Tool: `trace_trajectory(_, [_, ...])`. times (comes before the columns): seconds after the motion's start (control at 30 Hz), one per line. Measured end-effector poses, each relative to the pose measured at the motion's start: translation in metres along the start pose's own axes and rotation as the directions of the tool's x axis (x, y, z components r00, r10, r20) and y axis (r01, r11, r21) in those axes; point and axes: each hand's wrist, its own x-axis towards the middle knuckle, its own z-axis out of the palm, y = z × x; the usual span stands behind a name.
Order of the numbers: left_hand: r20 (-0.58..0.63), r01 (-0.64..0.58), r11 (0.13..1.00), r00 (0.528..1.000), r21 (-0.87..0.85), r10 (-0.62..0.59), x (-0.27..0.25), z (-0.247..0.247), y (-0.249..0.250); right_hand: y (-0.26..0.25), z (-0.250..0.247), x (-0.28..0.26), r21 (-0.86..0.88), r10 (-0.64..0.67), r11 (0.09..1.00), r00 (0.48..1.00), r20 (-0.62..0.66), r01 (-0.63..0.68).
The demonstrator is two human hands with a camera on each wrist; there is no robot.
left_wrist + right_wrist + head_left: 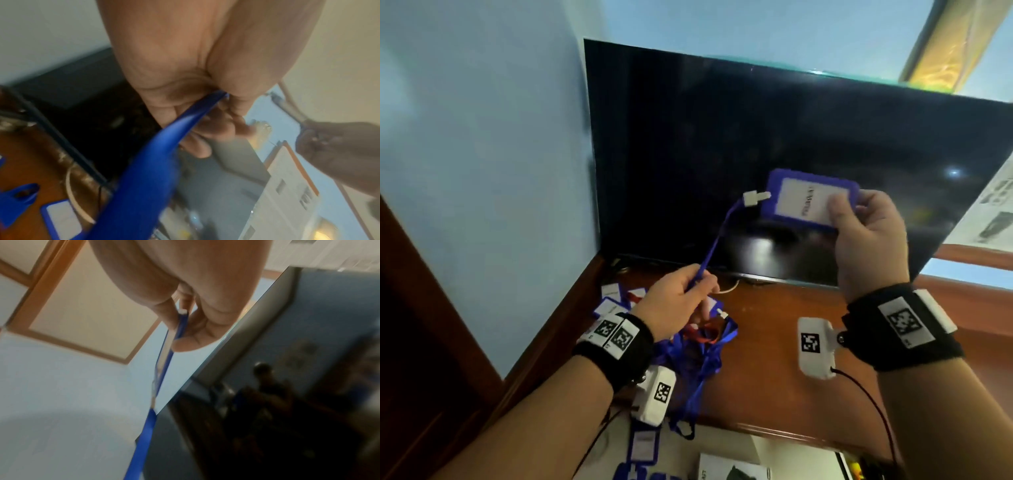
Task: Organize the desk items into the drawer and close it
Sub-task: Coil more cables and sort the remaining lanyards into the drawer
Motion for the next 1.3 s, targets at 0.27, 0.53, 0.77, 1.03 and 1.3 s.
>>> trace_trajectory(0.27, [0.184, -0.644, 0.550, 0.722, 0.532, 0.667, -0.013, -0.017, 0.088, 0.083, -0.010, -0.021, -0.587, 0.017, 0.791, 0.954, 0.300, 0.171])
trace_trajectory(0.53, [0.076, -0.164, 0.681, 0.985, 0.714, 0.157, 0.052, -0.050, 0.055, 0.072, -0.005, -0.070, 0.186, 0.135, 0.922, 0.732, 0.667, -0.339])
trace_trajectory(0.77, [0.256, -0.348, 0.762, 0.936, 0.546, 0.243, -0.041, -0.001, -0.009, 0.092, -0.015, -0.054, 0.243, 0.307, 0.926, 0.951, -0.039, -0.289])
trace_trajectory(1.03, [0.146, -0.347, 0.582, 0.920, 0.736, 0.364, -0.019, -0.024, 0.013, 0.123, 0.002, -0.107, -0.139, 0.250, 0.965, 0.608, 0.754, -0.224])
trace_trajectory(1.3, [0.207, -0.167, 0.814, 0.977, 0.556, 0.058, -0.068, -0.011, -0.045, 0.139, 0.032, -0.106, 0.376, 0.324, 0.849, 0.929, 0.181, -0.370])
